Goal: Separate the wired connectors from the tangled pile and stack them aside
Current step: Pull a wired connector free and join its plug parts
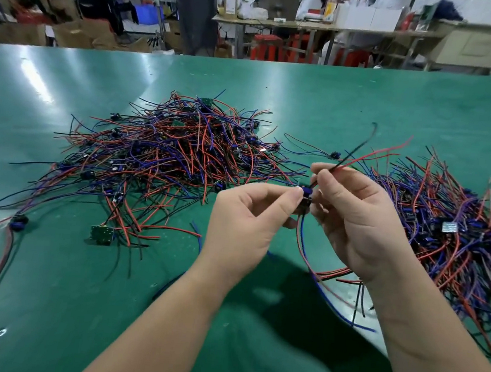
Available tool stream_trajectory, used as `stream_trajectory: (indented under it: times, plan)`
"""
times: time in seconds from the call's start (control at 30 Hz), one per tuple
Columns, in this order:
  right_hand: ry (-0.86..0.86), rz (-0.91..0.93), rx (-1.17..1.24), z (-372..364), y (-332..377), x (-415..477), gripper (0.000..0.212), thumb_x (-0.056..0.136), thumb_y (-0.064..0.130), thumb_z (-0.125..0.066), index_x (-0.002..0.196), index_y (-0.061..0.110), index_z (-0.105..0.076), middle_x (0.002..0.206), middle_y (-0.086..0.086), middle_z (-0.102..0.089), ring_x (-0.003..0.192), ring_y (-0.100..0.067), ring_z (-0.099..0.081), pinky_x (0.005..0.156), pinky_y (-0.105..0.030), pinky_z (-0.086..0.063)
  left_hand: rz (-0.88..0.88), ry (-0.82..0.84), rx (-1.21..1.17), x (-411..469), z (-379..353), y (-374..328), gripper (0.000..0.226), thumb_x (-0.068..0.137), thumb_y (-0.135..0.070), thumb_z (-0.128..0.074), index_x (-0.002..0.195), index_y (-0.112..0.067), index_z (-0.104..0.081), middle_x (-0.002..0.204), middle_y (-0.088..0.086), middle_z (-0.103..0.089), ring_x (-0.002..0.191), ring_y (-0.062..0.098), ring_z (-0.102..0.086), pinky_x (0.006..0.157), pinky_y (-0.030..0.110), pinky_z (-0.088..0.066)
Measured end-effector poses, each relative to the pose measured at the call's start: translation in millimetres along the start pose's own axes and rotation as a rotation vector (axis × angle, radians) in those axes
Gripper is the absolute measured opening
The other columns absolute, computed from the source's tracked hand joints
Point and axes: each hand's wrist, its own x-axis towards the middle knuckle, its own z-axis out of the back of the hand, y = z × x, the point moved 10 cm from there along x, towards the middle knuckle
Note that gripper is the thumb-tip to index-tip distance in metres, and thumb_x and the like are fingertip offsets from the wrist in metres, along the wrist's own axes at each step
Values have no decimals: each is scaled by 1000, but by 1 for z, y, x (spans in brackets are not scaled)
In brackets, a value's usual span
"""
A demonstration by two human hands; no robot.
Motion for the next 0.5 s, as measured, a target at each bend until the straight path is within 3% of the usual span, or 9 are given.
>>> stream_trajectory:
  times: [0.07, 0.13, 0.23, 0.33, 0.4, 0.5]
  plan:
    - [-15, -10, -53, 4, -2, 2, 12, 66, 17, -66, 70, 17, -77, 63, 2, -65, 53, -4, -55, 52, -13, -43, 235, 29, -161, -1, -7, 23, 19, 82, -16, -68, 64, -14, -74, 63, -1, -70, 52, 6, -62, 54, 15, -49]
    - [-13, -40, -137, 5, -7, 2, 11, 63, 18, -68, 69, 15, -76, 62, 0, -65, 53, -6, -54, 51, -13, -42, 351, 62, -155, -5, -12, 34, 15, 73, -28, -71, 62, -18, -76, 63, 0, -70, 49, 5, -60, 53, 12, -46]
    - [-34, -91, -232, 9, -14, 1, 10, 60, 17, -70, 68, 11, -73, 60, -1, -63, 52, -7, -53, 49, -13, -40, 432, 124, -86, -9, -14, 47, 12, 74, -23, -73, 65, -16, -75, 66, 2, -72, 52, 7, -61, 56, 18, -41]
    - [-159, -123, -179, 27, -11, 3, 13, 61, 12, -70, 72, 6, -68, 57, 0, -62, 48, -5, -52, 45, -13, -39, 515, 293, -45, -14, -20, 54, 10, 72, -19, -74, 63, -13, -72, 67, 5, -71, 53, 8, -61, 57, 20, -48]
    - [-263, -136, -109, 43, -6, 4, 3, 68, 7, -70, 69, 6, -67, 56, 0, -62, 47, -6, -52, 45, -13, -38, 543, 459, -7, -21, -27, 54, 10, 70, -20, -77, 63, -14, -73, 69, 4, -71, 55, 7, -61, 59, 17, -51]
    - [-376, -142, -31, 62, -3, 4, 9, 82, 3, -66, 74, 7, -64, 55, 0, -63, 47, -5, -52, 44, -13, -39, 522, 637, 88, -32, -37, 53, 9, 72, -21, -77, 66, -17, -73, 72, 2, -71, 60, 10, -60, 65, 21, -49]
